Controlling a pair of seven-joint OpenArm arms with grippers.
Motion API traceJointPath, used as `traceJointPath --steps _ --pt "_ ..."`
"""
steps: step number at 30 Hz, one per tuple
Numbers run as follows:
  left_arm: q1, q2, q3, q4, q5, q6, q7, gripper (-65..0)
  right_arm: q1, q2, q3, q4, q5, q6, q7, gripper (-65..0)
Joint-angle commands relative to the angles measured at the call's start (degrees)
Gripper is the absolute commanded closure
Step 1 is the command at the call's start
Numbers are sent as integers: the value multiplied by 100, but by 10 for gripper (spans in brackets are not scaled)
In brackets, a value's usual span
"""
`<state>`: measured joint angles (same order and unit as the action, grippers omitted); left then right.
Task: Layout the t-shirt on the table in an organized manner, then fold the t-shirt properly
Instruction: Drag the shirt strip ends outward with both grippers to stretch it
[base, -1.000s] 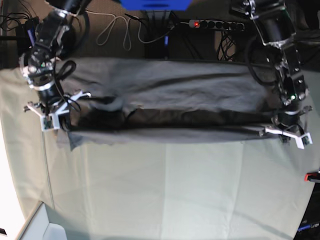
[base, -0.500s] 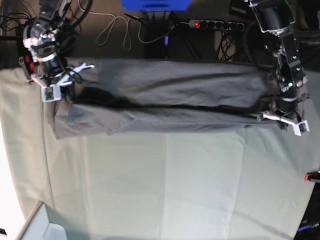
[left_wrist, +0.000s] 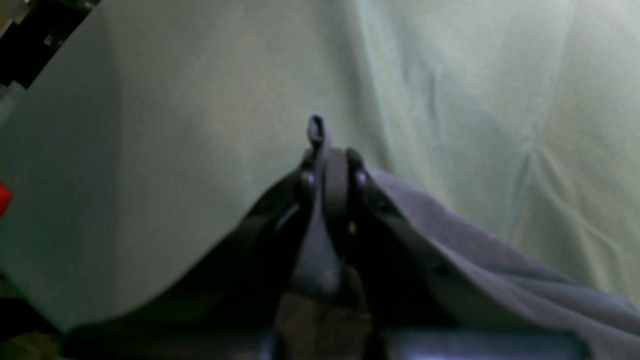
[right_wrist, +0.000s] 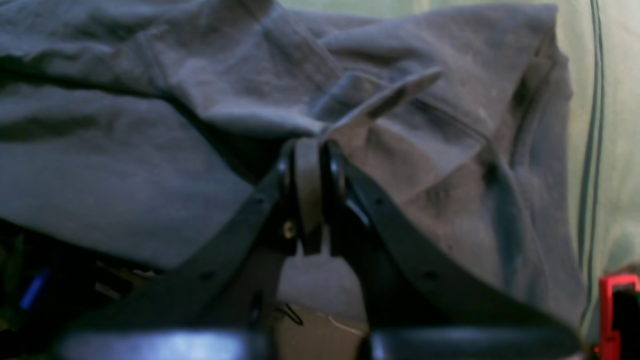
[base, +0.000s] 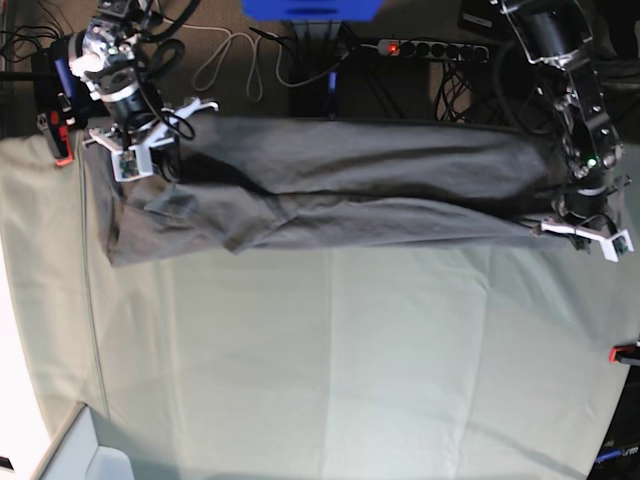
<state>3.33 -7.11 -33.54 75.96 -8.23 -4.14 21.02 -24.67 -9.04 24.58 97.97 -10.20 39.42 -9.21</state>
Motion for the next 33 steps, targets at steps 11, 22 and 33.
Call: traceJointPath --steps 11,22,33 --pt "-39 92 -17 48 -8 14 -137 0 -641 11 -1 449 92 58 592 0" --pt "199 311 -17 48 -8 14 -137 0 -773 55 245 264 523 58 829 0" --pt "216 311 -17 48 -8 14 -137 0 -782 222 316 88 576 58 829 0"
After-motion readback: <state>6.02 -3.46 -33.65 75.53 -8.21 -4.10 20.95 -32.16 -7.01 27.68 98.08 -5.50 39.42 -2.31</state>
